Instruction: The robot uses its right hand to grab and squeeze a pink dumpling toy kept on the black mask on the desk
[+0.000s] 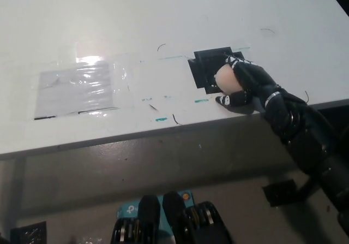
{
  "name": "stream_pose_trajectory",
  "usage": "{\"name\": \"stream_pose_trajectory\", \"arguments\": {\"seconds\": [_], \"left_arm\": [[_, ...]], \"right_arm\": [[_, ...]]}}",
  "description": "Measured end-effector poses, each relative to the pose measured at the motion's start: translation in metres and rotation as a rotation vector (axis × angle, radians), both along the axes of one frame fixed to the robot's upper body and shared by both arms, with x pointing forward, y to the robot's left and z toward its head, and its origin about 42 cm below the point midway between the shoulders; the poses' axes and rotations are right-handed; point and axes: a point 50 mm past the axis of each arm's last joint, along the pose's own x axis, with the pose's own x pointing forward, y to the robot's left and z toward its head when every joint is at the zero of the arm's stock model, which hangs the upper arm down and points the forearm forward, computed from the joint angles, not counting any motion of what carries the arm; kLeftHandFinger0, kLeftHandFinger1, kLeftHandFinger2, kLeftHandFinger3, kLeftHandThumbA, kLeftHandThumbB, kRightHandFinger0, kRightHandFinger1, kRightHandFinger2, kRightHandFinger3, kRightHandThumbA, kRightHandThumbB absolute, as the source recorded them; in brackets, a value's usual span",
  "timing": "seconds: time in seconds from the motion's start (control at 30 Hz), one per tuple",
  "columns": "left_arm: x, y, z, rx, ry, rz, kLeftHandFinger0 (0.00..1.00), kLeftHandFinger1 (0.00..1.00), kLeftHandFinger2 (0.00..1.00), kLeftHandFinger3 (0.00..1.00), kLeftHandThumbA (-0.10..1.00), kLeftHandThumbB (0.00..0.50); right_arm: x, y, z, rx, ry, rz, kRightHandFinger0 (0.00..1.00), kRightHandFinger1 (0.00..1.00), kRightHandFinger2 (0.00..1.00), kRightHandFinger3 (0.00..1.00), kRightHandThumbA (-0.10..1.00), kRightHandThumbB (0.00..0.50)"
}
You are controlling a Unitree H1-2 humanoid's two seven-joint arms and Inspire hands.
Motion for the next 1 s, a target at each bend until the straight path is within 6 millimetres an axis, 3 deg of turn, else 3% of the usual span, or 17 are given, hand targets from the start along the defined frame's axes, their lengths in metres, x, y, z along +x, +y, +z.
{"name": "stream_pose_trajectory", "arguments": {"seconds": [0.03, 0.07, 0.13, 0.17, 0.27, 0.3, 0.33, 0.37, 0.4, 0.47, 0.53, 0.57, 0.67, 0.7, 0.77, 0.87, 1.0], "left_arm": [[0.0, 0.0, 0.0, 0.0, 0.0, 0.0, 0.0, 0.03, 0.13, 0.21, 0.98, 0.5], [0.0, 0.0, 0.0, 0.0, 0.0, 0.0, 0.0, 0.03, 0.13, 0.21, 0.98, 0.5], [0.0, 0.0, 0.0, 0.0, 0.001, 0.0, 0.0, 0.02, 0.12, 0.2, 0.98, 0.5], [0.0, 0.0, 0.0, -0.001, 0.001, 0.0, 0.0, 0.02, 0.12, 0.2, 0.98, 0.5], [0.0, 0.0, 0.0, -0.001, 0.002, 0.001, 0.0, 0.02, 0.12, 0.19, 0.99, 0.5], [0.0, 0.0, 0.0, -0.001, 0.002, 0.001, 0.0, 0.01, 0.11, 0.19, 0.98, 0.5], [0.0, 0.0, 0.0, -0.001, 0.002, 0.001, 0.0, 0.01, 0.11, 0.18, 0.98, 0.5], [-0.001, 0.0, 0.0, -0.001, 0.002, 0.001, 0.0, 0.02, 0.11, 0.18, 0.99, 0.5], [-0.001, 0.0, 0.0, -0.001, 0.002, 0.001, 0.0, 0.02, 0.11, 0.19, 0.99, 0.5], [-0.001, 0.0, 0.0, -0.001, 0.002, 0.001, 0.0, 0.03, 0.13, 0.19, 0.99, 0.5], [-0.001, 0.0, -0.001, -0.001, 0.003, 0.001, 0.0, 0.02, 0.12, 0.2, 1.0, 0.5], [-0.001, 0.0, -0.001, -0.001, 0.004, 0.001, 0.0, 0.02, 0.12, 0.19, 0.99, 0.5], [-0.001, 0.0, -0.001, -0.001, 0.004, 0.0, 0.0, 0.03, 0.13, 0.2, 0.98, 0.5], [-0.001, 0.0, -0.001, -0.002, 0.004, 0.0, 0.0, 0.03, 0.15, 0.21, 0.99, 0.5], [-0.001, 0.0, -0.001, -0.002, 0.005, -0.001, 0.0, 0.05, 0.16, 0.22, 0.98, 0.5], [-0.001, -0.001, -0.001, -0.001, 0.006, -0.002, 0.0, 0.04, 0.15, 0.21, 0.99, 0.5], [-0.004, 0.0, -0.003, -0.001, 0.011, -0.001, 0.0, 0.03, 0.15, 0.19, 0.98, 0.5]], "right_arm": [[0.001, 0.0, 0.0, -0.002, 0.002, 0.007, 0.77, 0.77, 0.94, 1.0, 0.51, 0.042], [0.002, -0.001, 0.0, -0.003, 0.005, 0.015, 0.65, 0.67, 0.87, 1.0, 0.48, 0.053], [0.002, -0.002, -0.001, -0.001, 0.008, 0.026, 0.08, 0.05, 0.27, 1.0, 0.03, 0.0], [0.002, -0.002, -0.002, 0.003, 0.009, 0.036, 0.01, 0.0, 0.22, 1.0, -0.09, 0.0], [0.002, -0.004, -0.003, 0.009, -0.004, 0.06, 0.04, 0.17, 0.38, 0.91, -0.1, 0.0], [0.001, -0.004, -0.002, 0.011, -0.013, 0.071, 0.03, 0.13, 0.23, 0.42, -0.1, 0.0], [0.001, -0.004, -0.003, 0.012, -0.02, 0.077, 0.01, 0.03, 0.11, 0.17, -0.1, 0.0], [0.001, -0.003, -0.003, 0.015, -0.029, 0.084, 0.0, 0.0, 0.04, 0.06, -0.1, 0.0], [0.0, -0.002, -0.004, 0.019, -0.041, 0.092, 0.0, 0.03, 0.05, 0.05, -0.1, 0.0], [-0.003, 0.0, -0.007, 0.03, -0.079, 0.108, 0.32, 0.36, 0.2, 0.13, -0.1, 0.035], [-0.007, 0.001, -0.012, 0.039, -0.118, 0.107, 0.39, 0.17, 0.28, 0.18, -0.1, 0.094], [-0.008, 0.001, -0.014, 0.045, -0.139, 0.106, 0.4, 0.2, 0.45, 0.24, -0.1, 0.121], [-0.012, 0.001, -0.018, 0.059, -0.193, 0.105, 0.0, 0.16, 0.61, 0.31, -0.1, 0.129], [-0.014, 0.001, -0.019, 0.069, -0.216, 0.104, 0.16, 0.18, 0.57, 0.31, -0.1, 0.152], [-0.016, 0.001, -0.021, 0.082, -0.242, 0.099, 0.01, 0.19, 0.53, 0.3, -0.1, 0.132], [-0.021, 0.004, -0.023, 0.118, -0.297, 0.101, 0.0, 0.29, 0.6, 0.39, -0.1, 0.141], [-0.028, 0.011, -0.019, 0.175, -0.359, 0.109, 0.0, 0.28, 0.63, 0.45, -0.1, 0.164]]}}
